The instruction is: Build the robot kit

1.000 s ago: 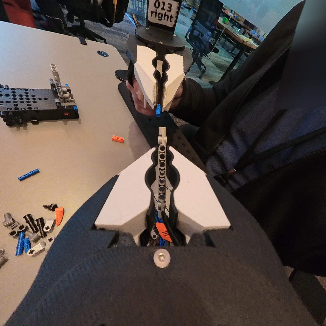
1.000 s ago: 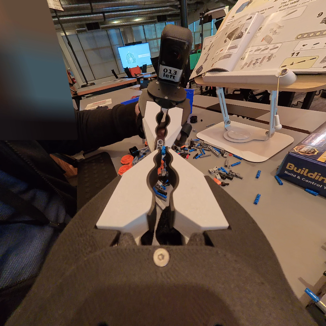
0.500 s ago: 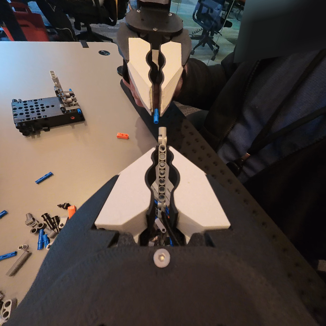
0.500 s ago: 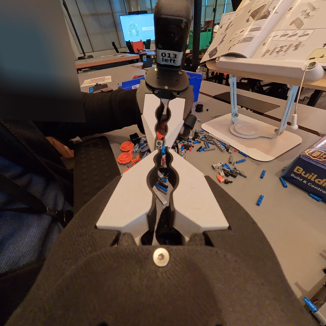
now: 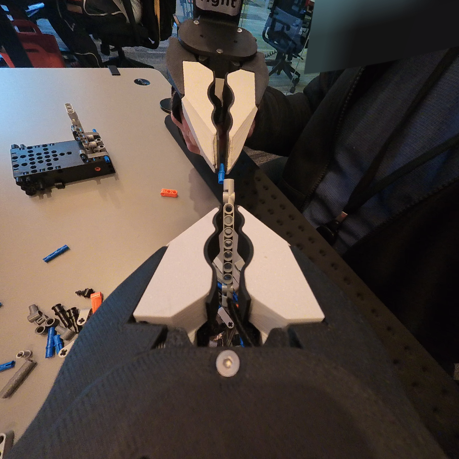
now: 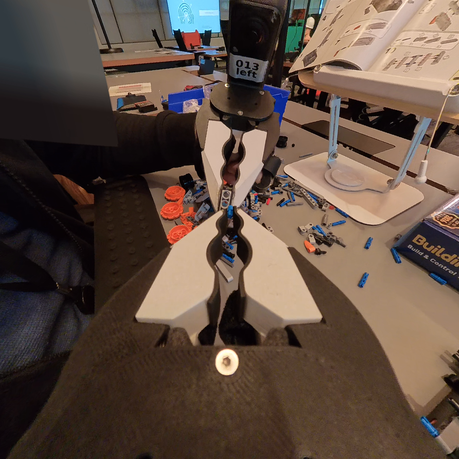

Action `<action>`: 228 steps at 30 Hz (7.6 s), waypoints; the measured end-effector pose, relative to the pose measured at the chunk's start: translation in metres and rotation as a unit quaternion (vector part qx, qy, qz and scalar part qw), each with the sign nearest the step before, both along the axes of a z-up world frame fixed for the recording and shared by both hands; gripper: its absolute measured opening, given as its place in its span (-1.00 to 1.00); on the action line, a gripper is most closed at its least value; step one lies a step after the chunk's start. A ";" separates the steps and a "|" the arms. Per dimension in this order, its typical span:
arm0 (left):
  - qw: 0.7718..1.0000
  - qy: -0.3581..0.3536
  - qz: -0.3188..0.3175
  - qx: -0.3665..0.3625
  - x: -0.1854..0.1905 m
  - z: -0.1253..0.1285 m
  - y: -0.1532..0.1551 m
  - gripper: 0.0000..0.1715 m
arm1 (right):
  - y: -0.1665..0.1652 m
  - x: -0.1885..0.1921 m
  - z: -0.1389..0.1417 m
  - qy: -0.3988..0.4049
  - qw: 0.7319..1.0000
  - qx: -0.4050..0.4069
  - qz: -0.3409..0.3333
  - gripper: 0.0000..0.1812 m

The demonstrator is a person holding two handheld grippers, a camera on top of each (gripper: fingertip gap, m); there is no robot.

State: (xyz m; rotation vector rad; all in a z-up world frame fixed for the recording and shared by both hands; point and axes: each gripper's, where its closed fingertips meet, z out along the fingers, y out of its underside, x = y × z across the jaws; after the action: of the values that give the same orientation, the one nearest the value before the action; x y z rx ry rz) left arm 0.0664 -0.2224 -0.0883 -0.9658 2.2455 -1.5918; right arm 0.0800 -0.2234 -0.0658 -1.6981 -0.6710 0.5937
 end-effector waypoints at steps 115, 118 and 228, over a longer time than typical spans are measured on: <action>0.985 -0.102 0.061 0.127 0.020 0.012 -0.006 -0.95 | -0.015 0.010 0.010 0.015 0.997 0.067 0.024 -0.99; 0.984 -0.102 0.063 0.132 0.020 0.011 -0.006 -0.94 | -0.015 0.010 0.009 0.001 0.997 0.072 0.017 -0.99; 0.969 -0.081 0.176 0.151 -0.043 0.007 0.021 -0.95 | 0.022 0.013 -0.013 -0.020 1.000 -0.018 0.006 -0.79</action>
State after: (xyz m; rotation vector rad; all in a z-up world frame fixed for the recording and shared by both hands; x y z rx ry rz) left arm 0.0238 -0.2016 -0.0812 -1.0340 1.9926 -1.0983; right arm 0.0928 -0.2018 -0.0787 -1.7448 -0.7029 0.5836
